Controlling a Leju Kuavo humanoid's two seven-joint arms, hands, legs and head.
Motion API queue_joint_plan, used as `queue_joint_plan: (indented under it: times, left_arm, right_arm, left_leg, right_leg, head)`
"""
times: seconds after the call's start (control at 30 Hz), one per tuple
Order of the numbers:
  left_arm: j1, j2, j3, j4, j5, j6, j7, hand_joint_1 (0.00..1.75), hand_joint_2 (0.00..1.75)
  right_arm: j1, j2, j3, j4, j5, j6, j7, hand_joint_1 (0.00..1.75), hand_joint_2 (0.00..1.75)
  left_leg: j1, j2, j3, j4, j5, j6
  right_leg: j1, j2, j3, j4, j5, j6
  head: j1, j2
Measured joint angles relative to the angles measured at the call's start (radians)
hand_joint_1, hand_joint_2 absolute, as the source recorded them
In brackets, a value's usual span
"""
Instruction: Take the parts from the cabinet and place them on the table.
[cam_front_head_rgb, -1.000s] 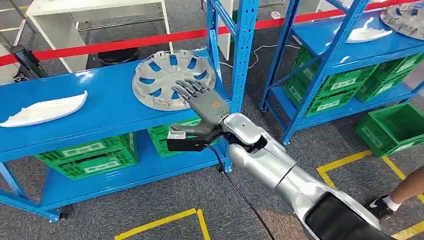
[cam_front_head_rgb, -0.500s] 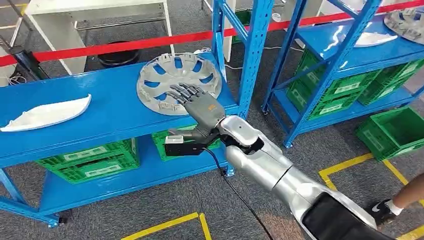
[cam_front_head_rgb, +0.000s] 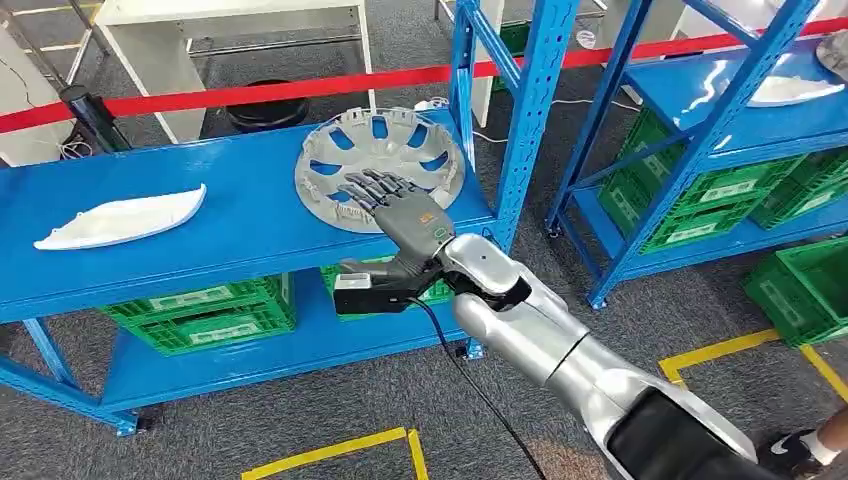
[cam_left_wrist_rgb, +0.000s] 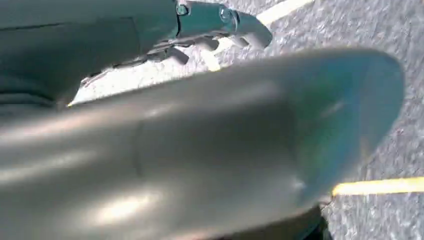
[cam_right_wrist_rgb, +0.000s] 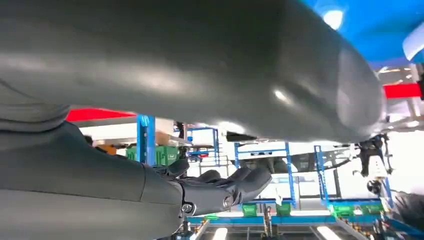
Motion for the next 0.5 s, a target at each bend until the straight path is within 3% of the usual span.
queue_joint_plan:
  times: [0.03, 0.07, 0.13, 0.17, 0.2, 0.23, 0.3, 0.33, 0.37, 0.4, 0.47, 0.5]
  left_arm:
    - [-0.001, -0.003, 0.0, 0.0, 0.0, 0.0, -0.001, 0.0, 0.0]
    - [-0.003, -0.003, 0.0, 0.0, 0.0, 0.0, -0.002, 0.0, 0.0]
    - [-0.004, -0.003, 0.0, 0.0, 0.0, 0.0, -0.002, 0.0, 0.0]
    - [-0.003, -0.002, 0.0, 0.0, 0.0, 0.0, -0.002, 0.0, 0.0]
    - [-0.001, -0.002, 0.0, 0.0, 0.0, 0.0, -0.002, 0.0, 0.0]
    - [-0.001, -0.001, 0.001, 0.0, 0.0, 0.0, -0.001, 0.0, 0.0]
    - [-0.002, 0.0, 0.001, 0.0, 0.0, 0.0, 0.0, 0.0, 0.0]
    - [-0.003, 0.0, 0.001, 0.0, -0.001, 0.0, 0.0, 0.0, 0.0]
    - [-0.004, -0.001, 0.001, 0.0, -0.002, 0.0, 0.001, 0.0, 0.0]
    - [-0.003, -0.002, 0.002, 0.0, -0.006, -0.002, 0.004, 0.0, 0.0]
    - [-0.002, -0.005, 0.003, 0.0, -0.011, -0.003, 0.01, 0.0, 0.0]
    - [-0.002, -0.005, 0.003, 0.0, -0.015, -0.006, 0.012, 0.0, 0.0]
  right_arm:
    - [-0.001, 0.0, 0.0, 0.0, 0.0, 0.0, 0.0, 0.0, 0.0]
    - [-0.003, 0.0, 0.0, 0.0, 0.0, 0.002, 0.0, 0.0, 0.0]
    - [-0.002, 0.0, 0.001, 0.004, 0.0, 0.006, -0.001, 0.0, 0.0]
    - [-0.001, 0.0, 0.002, 0.006, 0.0, 0.008, -0.002, 0.0, 0.0]
    - [-0.001, 0.0, 0.004, 0.008, 0.0, 0.009, -0.003, 0.0, 0.0]
    - [-0.001, 0.0, 0.005, 0.01, 0.0, 0.01, -0.004, 0.0, 0.0]
    - [-0.003, 0.0, 0.006, 0.01, -0.001, 0.01, -0.005, 0.0, 0.0]
    - [-0.004, 0.0, 0.006, 0.01, -0.003, 0.01, -0.005, 0.0, 0.0]
    - [-0.006, 0.0, 0.007, 0.013, -0.008, 0.01, -0.007, 0.0, 0.0]
    - [-0.006, 0.0, 0.008, 0.013, -0.008, 0.008, -0.006, 0.0, 0.0]
    - [-0.006, 0.0, 0.01, 0.016, -0.006, 0.004, 0.01, 0.0, 0.0]
    - [-0.006, 0.0, 0.01, 0.019, -0.006, 0.001, 0.013, 0.0, 0.0]
  left_leg:
    - [-0.007, 0.029, -0.009, 0.025, -0.017, -0.005]
    - [-0.003, 0.045, -0.04, 0.089, -0.054, -0.008]
    - [-0.001, 0.056, -0.119, 0.246, -0.116, -0.015]
    - [-0.001, 0.056, -0.141, 0.283, -0.119, -0.018]
    - [0.0, 0.058, -0.137, 0.273, -0.1, -0.019]
    - [0.0, 0.061, -0.115, 0.223, -0.065, -0.019]
    - [0.001, 0.07, -0.033, 0.065, 0.014, -0.019]
    - [0.0, 0.082, -0.001, 0.004, 0.009, -0.017]
    - [-0.002, 0.076, 0.004, -0.005, 0.009, -0.002]
    - [-0.001, 0.076, 0.002, -0.003, 0.009, 0.003]
    - [0.0, 0.073, 0.003, -0.004, 0.011, 0.004]
    - [-0.002, 0.071, 0.002, -0.004, 0.01, 0.007]
  right_leg:
    - [0.001, -0.002, 0.007, -0.006, 0.0, -0.004]
    - [0.0, -0.01, 0.01, -0.006, -0.002, -0.008]
    - [0.001, -0.024, 0.013, -0.005, -0.006, -0.012]
    - [0.001, -0.029, 0.013, -0.005, -0.007, -0.012]
    - [0.001, -0.032, 0.015, -0.005, -0.009, -0.01]
    - [0.001, -0.036, 0.018, -0.004, -0.011, -0.007]
    - [-0.001, -0.04, 0.024, 0.0, -0.019, 0.001]
    - [0.004, -0.044, 0.024, 0.005, -0.025, 0.009]
    - [0.01, -0.044, 0.019, 0.013, -0.029, 0.014]
    - [0.014, -0.044, 0.019, 0.01, -0.028, 0.015]
    - [0.015, -0.043, 0.02, 0.011, -0.028, -0.021]
    - [0.015, -0.043, 0.021, 0.009, -0.027, -0.025]
  head:
    - [-0.007, 0.0]
    - [-0.012, 0.0]
    - [-0.011, 0.0]
    - [-0.013, 0.0]
    - [-0.013, 0.0]
    - [-0.012, 0.0]
    - [-0.012, 0.0]
    - [-0.013, 0.0]
    - [-0.014, 0.0]
    - [-0.01, 0.0]
    - [-0.01, 0.0]
    - [-0.01, 0.0]
